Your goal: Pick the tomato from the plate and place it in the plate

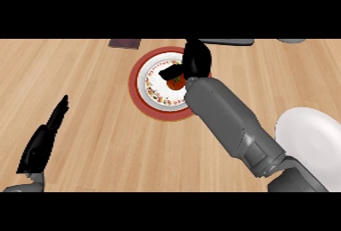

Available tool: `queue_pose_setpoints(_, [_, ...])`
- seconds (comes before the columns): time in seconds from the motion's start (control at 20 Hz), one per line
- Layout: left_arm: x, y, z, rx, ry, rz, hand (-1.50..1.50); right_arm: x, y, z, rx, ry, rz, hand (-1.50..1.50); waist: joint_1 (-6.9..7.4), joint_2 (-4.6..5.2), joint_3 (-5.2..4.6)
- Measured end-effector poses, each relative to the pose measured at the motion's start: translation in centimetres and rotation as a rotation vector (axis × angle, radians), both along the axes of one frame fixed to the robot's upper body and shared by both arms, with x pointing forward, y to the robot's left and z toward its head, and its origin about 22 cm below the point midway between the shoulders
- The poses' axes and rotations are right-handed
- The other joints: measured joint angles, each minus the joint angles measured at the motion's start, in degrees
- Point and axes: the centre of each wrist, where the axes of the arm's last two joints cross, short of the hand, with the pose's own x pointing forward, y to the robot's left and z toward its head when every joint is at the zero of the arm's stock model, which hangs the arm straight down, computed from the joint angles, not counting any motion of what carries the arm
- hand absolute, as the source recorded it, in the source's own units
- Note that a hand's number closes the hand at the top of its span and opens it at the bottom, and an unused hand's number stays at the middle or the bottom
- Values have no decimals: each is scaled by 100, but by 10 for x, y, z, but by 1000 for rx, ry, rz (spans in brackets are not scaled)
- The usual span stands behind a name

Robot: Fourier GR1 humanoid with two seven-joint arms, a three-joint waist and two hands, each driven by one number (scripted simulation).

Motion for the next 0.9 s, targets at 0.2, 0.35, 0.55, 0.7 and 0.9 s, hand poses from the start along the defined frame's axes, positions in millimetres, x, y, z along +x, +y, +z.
queue_pose_setpoints(0.2, [-4, 3, 1, -1, -1, 10, 0, 1, -3, 1, 106, -113, -75, -150, -77, -24, 2])
queue_pose_setpoints(0.35, [-12, 8, -1, -3, 13, 33, 0, 0, -8, -3, 174, -164, -133, -150, -201, -62, 3])
queue_pose_setpoints(0.55, [-18, 12, -4, -2, 16, 61, 0, -2, -21, -5, 290, -217, -178, -150, -363, -92, 5])
queue_pose_setpoints(0.7, [-21, 17, -5, -3, 18, 80, 0, -10, -38, -15, 379, -273, -188, -150, -459, -110, 7])
queue_pose_setpoints(0.9, [-25, 23, -5, 3, 24, 95, 0, -22, -83, -29, 425, -333, -169, -150, -550, -133, 6])
